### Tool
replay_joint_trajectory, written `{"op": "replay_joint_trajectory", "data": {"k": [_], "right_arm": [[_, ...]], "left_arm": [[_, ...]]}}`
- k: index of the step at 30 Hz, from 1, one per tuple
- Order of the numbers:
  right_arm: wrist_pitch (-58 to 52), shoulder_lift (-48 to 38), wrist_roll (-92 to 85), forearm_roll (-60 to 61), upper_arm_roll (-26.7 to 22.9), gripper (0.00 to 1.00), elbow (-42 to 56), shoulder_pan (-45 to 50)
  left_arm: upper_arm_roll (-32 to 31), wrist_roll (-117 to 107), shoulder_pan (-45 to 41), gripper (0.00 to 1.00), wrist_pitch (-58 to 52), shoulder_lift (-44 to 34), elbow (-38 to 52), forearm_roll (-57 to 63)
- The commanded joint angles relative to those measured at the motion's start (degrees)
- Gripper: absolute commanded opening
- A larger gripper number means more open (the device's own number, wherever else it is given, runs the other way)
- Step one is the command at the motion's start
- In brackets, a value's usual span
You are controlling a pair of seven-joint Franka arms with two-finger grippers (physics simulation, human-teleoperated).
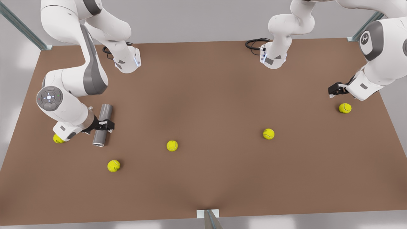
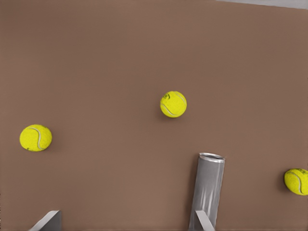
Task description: Put the tennis tube upright
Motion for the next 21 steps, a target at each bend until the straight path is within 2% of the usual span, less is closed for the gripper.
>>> {"op": "replay_joint_trajectory", "data": {"k": [1, 5, 6, 14, 17, 19, 21], "right_arm": [[0.0, 0.0, -0.04, -0.08, 0.0, 1.0, 0.09, -0.04], [0.0, 2.45, 0.57, 0.18, 0.0, 1.0, -0.61, -0.92], [-0.17, 2.63, 0.57, 0.18, 0.0, 1.0, -5.0, -2.33], [-1.49, -0.88, 0.66, 1.94, 0.09, 1.0, -10.11, -7.69], [2.63, -1.85, -0.13, 1.94, 0.0, 1.0, -12.74, -8.74], [9.58, -2.9, -1.71, 2.02, 0.18, 1.0, -18.72, -13.14], [9.67, -2.9, -1.71, 2.02, 0.09, 1.0, -19.95, -14.2]], "left_arm": [[0.0, 0.0, 0.09, 1.0, 0.0, 0.0, 0.0, 0.01], [0.0, 0.0, 0.09, 1.0, 0.0, 0.0, 0.0, 0.01], [0.0, 0.0, 0.09, 1.0, 0.0, 0.0, 0.0, 0.01], [-0.08, 0.09, 0.09, 1.0, 0.0, 0.17, -0.26, 0.01], [-0.08, 0.09, 0.09, 1.0, 0.0, 0.26, -0.44, 0.01], [-0.08, 0.09, 0.09, 1.0, 0.09, 0.61, -0.35, 0.01], [-0.08, 0.09, 0.09, 1.0, 0.09, 0.61, -0.44, 0.01]]}}
